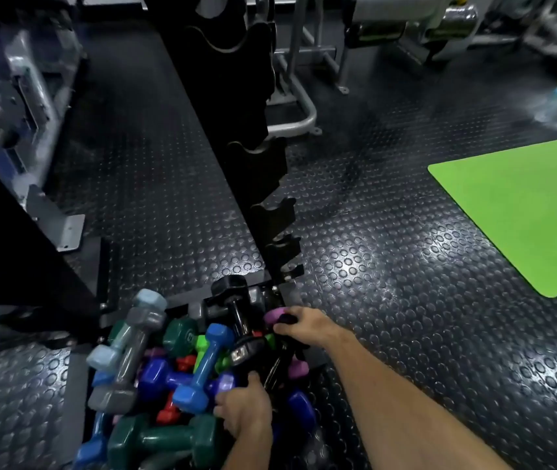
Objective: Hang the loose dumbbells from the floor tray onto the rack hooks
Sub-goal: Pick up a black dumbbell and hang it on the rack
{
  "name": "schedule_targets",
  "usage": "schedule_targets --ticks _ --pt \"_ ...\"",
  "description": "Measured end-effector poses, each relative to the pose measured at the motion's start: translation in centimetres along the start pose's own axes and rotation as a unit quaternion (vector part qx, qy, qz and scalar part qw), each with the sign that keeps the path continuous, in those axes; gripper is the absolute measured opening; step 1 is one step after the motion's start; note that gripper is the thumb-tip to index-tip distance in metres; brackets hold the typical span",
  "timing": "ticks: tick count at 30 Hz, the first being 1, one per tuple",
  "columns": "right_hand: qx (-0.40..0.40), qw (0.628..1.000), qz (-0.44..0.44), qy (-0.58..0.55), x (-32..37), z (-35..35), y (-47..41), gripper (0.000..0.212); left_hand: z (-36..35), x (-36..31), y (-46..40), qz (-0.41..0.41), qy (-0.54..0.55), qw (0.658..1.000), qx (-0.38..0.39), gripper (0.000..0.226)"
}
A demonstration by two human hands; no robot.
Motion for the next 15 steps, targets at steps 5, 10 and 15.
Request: schedule_targets --ticks 5,10,15 --pt "-0.022 1.0 -0.003 -0.022 -0.4 -0.2 -0.6 0.045 -1.4 -0.1 0.3 0.051 0.126 0.988 0.074 0.073" --pt "-0.046 0.994 -0.019 -0.094 -2.1 0.1 -0.4 0.03 -6.3 4.9 -4.4 0.119 0.228 0.959 0.117 0.059" --pt "-0.107 0.981 -0.008 -0.162 -3.3 -0.2 -0.6 0.039 -6.1 3.7 -2.5 0.148 0.314 0.919 0.185 0.038"
Point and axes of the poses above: each hand's wrist, its own y-axis away from the middle knuckle, its own z-axis out of the back of the hand, x = y × z, the point moved 9 cm from there along -y, towards the middle knuckle, and after that the axes turned 10 degrees about -y, right-handed, at the moved point
